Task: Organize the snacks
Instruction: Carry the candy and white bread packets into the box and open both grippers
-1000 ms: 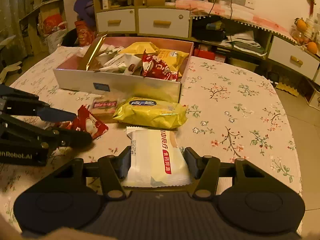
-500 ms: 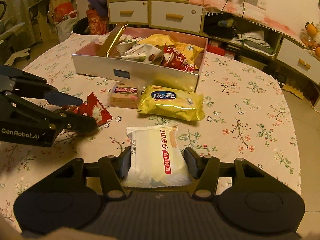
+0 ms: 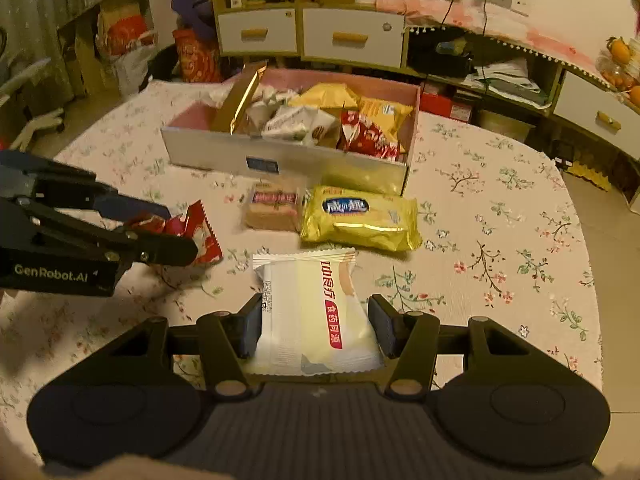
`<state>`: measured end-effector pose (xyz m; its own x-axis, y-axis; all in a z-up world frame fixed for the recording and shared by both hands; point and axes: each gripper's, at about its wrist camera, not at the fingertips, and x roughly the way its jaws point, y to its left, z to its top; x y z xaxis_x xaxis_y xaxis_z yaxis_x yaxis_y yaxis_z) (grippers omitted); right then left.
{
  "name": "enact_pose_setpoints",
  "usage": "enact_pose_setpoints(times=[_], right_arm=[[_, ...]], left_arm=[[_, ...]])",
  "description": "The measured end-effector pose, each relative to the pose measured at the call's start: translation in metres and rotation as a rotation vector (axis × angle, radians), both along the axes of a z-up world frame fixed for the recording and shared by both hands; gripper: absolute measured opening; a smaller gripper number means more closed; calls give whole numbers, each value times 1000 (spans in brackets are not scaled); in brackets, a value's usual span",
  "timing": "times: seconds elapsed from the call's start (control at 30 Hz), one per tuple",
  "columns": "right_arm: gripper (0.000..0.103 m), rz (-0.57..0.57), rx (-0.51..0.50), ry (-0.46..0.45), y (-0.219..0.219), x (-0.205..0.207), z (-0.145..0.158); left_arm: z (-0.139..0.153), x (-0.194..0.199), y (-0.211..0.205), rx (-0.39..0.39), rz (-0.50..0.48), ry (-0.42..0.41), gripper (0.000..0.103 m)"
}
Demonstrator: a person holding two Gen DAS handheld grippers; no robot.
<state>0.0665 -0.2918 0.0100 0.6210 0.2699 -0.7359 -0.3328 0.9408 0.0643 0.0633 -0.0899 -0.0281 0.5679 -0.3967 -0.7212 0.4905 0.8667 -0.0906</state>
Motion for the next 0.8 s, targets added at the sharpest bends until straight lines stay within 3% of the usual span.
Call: enact_pose_setpoints(times=[0.5, 0.8], right_arm=[[52, -29, 45, -57, 6, 4, 25], [52, -119, 51, -108, 3, 46, 39]], left_arm=[[25, 5, 24, -37, 59, -53, 38], [38, 43, 30, -63, 111, -81, 38]])
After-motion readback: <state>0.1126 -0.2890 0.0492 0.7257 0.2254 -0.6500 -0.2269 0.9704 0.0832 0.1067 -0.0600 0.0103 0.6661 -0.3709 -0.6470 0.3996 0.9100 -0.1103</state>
